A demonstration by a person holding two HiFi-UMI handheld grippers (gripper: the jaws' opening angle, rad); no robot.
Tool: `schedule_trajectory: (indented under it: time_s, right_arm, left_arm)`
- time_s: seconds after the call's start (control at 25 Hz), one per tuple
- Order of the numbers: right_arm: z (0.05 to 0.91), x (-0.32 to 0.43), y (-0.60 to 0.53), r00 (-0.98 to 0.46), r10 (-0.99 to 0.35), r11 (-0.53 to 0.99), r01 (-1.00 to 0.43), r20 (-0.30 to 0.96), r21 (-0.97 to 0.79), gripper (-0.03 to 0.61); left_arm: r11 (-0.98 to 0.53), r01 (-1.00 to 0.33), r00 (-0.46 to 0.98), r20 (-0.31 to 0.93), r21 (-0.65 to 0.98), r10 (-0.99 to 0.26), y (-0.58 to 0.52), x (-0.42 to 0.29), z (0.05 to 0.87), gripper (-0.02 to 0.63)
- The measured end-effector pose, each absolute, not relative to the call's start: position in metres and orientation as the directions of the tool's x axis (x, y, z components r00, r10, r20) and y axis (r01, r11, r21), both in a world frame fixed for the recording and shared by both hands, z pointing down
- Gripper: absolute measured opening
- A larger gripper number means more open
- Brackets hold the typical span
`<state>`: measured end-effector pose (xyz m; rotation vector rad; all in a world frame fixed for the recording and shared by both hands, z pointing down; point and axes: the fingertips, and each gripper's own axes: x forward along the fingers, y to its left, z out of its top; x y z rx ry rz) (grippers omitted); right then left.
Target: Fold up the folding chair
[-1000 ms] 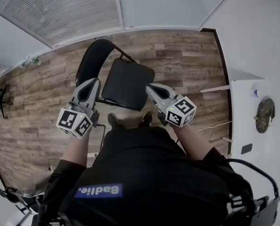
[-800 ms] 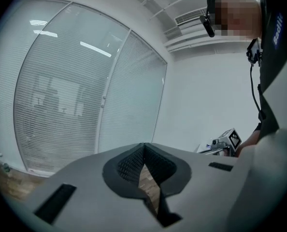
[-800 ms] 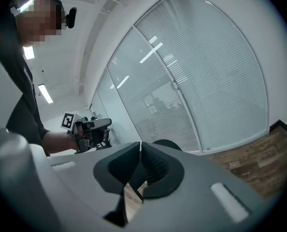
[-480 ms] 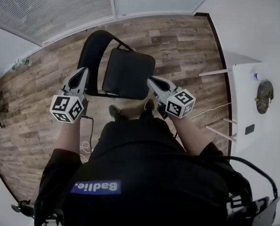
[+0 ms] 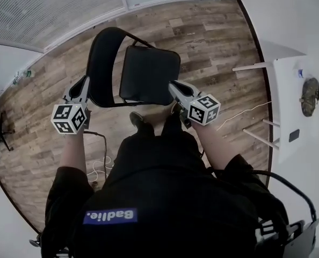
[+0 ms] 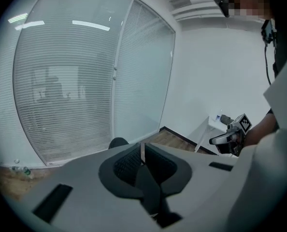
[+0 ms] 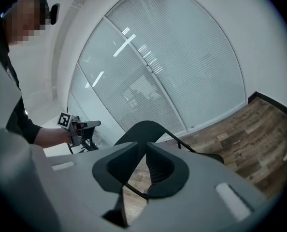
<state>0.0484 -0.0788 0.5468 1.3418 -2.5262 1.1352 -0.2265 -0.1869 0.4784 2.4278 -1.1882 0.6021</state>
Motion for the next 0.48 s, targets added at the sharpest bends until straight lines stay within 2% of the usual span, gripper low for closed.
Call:
schedule_trajectory:
  time_s: [0.36,0.48]
  right_arm:
    - [0.661,0.07,-0.078,-0.608,-0.635,0.211,-0.73,0.476,-0.65,0.047]
    - [0.704,0.081,-0.081,-0.591,-0.618,0.138,-0.731,0.519,-0.668,0.064]
  left_arm:
    - [-0.484,-0.868,0.442,0.625,0.116,-0.643,-0.215,-0.254,0.538,0.01]
    - [-0.463,-0.877,0.421,0.673,0.13,-0.608,-0.224,-0.263,0.568,0.074]
